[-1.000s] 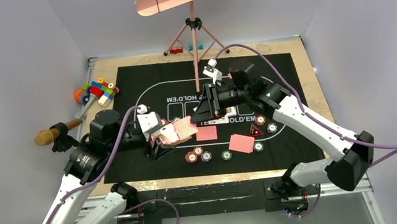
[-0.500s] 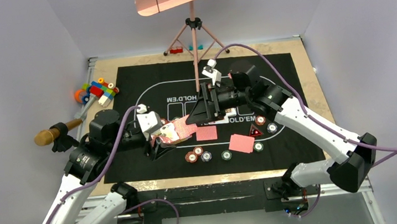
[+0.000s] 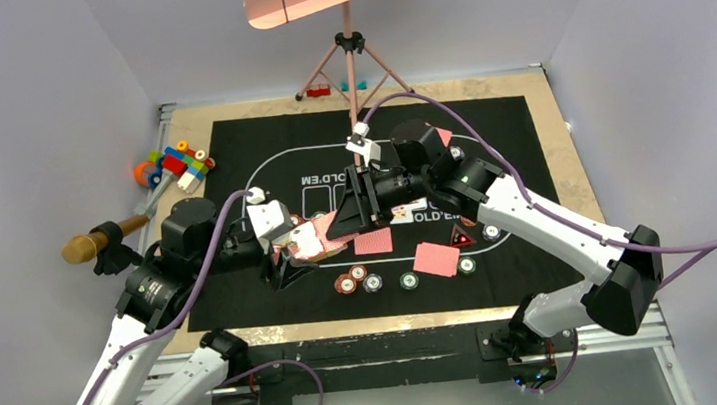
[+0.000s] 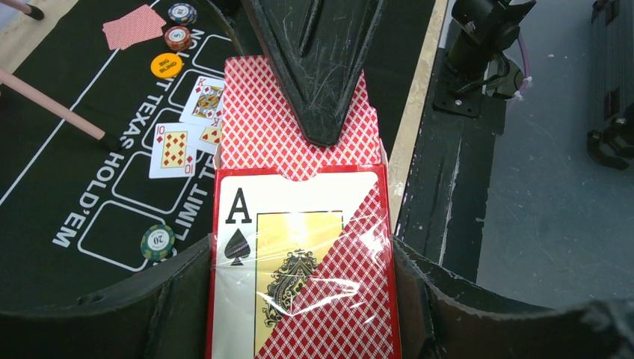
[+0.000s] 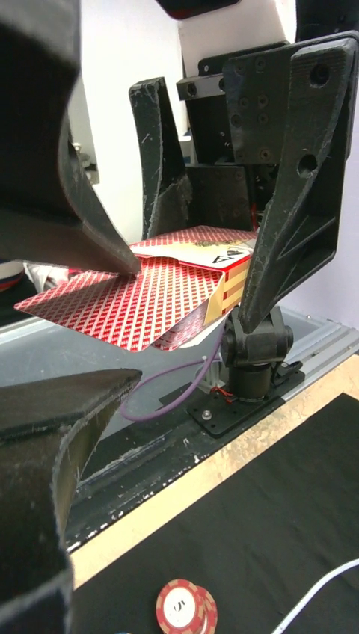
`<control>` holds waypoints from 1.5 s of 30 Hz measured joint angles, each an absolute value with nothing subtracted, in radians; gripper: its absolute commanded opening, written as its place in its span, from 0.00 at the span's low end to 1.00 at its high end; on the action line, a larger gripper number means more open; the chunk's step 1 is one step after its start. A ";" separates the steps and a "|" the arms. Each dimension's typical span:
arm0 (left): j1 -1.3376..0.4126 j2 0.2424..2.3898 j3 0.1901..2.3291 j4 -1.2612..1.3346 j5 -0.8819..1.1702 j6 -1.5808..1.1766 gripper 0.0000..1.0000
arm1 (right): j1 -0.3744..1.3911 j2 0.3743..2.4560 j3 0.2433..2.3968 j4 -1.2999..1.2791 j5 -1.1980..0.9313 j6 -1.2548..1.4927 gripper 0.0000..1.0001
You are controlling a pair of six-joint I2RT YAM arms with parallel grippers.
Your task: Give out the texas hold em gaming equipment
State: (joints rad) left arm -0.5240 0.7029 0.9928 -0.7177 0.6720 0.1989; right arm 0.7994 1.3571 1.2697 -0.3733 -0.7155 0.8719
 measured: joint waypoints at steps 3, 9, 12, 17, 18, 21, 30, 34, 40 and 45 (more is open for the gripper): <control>-0.524 0.703 0.993 -0.715 0.676 0.192 0.00 | 0.799 1.357 1.269 -0.374 -0.709 0.878 0.44; -0.524 0.706 0.993 -0.722 0.676 0.191 0.00 | 0.795 1.357 1.287 -0.399 -0.690 0.872 0.34; -0.524 0.705 0.993 -0.718 0.677 0.191 0.00 | 0.786 1.353 1.304 -0.419 -0.675 0.865 0.30; -0.524 0.703 0.993 -0.719 0.677 0.190 0.00 | 0.765 1.334 1.310 -0.446 -0.662 0.855 0.22; -0.524 0.702 0.993 -0.719 0.677 0.190 0.00 | 0.763 1.330 1.310 -0.450 -0.661 0.855 0.21; -0.524 0.701 0.993 -0.719 0.678 0.190 0.00 | 0.758 1.319 1.310 -0.457 -0.651 0.855 0.18; -0.524 0.695 0.993 -0.719 0.678 0.191 0.00 | 0.708 1.285 1.321 -0.476 -0.650 0.856 0.09; -0.524 0.695 0.993 -0.719 0.678 0.191 0.00 | 0.664 1.258 1.322 -0.477 -0.662 0.862 0.01; -0.524 0.692 0.993 -0.720 0.678 0.192 0.00 | 0.619 1.216 1.298 -0.422 -0.711 0.910 0.00; -0.524 0.690 0.993 -0.719 0.678 0.192 0.00 | 0.610 1.215 1.297 -0.400 -0.730 0.928 0.00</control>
State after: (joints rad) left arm -0.5236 0.6895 0.9932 -0.7193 0.6785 0.1917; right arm 0.6098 1.2152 1.2972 -0.3996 -0.7303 0.9283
